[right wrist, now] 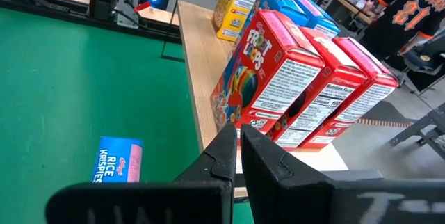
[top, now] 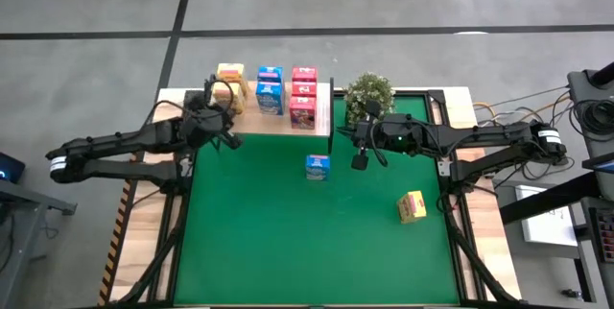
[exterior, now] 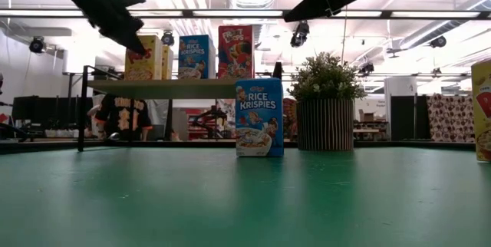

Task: Stack cereal on shelf
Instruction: Put the left yellow cereal box on the shelf aligned with the other yellow cereal box

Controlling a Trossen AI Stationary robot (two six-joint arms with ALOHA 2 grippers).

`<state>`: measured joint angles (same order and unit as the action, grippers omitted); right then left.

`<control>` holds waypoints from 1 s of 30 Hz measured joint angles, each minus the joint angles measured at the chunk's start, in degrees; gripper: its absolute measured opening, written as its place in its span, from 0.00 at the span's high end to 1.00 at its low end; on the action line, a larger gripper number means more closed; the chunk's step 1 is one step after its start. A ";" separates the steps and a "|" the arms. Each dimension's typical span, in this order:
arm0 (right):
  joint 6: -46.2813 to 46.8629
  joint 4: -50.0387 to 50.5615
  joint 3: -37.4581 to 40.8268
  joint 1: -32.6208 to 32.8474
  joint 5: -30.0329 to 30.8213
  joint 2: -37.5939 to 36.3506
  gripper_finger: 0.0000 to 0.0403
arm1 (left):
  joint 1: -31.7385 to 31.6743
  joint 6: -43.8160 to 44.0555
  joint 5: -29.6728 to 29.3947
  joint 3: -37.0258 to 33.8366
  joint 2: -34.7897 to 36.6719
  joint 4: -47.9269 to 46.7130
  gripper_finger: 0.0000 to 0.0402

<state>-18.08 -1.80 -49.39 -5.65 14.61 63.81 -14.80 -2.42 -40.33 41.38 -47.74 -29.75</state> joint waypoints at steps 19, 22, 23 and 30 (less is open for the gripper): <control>0.11 0.02 0.00 0.00 0.00 0.00 0.97 | -1.27 -6.38 -8.00 -6.63 -1.66 13.17 1.00; 0.11 0.04 0.00 -0.02 0.00 0.00 0.97 | -1.62 -6.98 -7.96 -7.06 -1.80 13.62 1.00; 0.11 0.06 0.00 -0.02 0.00 0.00 0.97 | -1.61 -7.07 -7.96 -7.06 -1.78 13.36 1.00; 0.08 1.29 0.00 -0.02 0.02 0.00 0.97 | -1.54 -6.44 -5.38 -6.45 -0.66 13.15 1.00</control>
<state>-18.00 -0.52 -49.39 -5.67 14.63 63.81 -16.34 -8.86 -45.72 34.93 -48.40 -16.60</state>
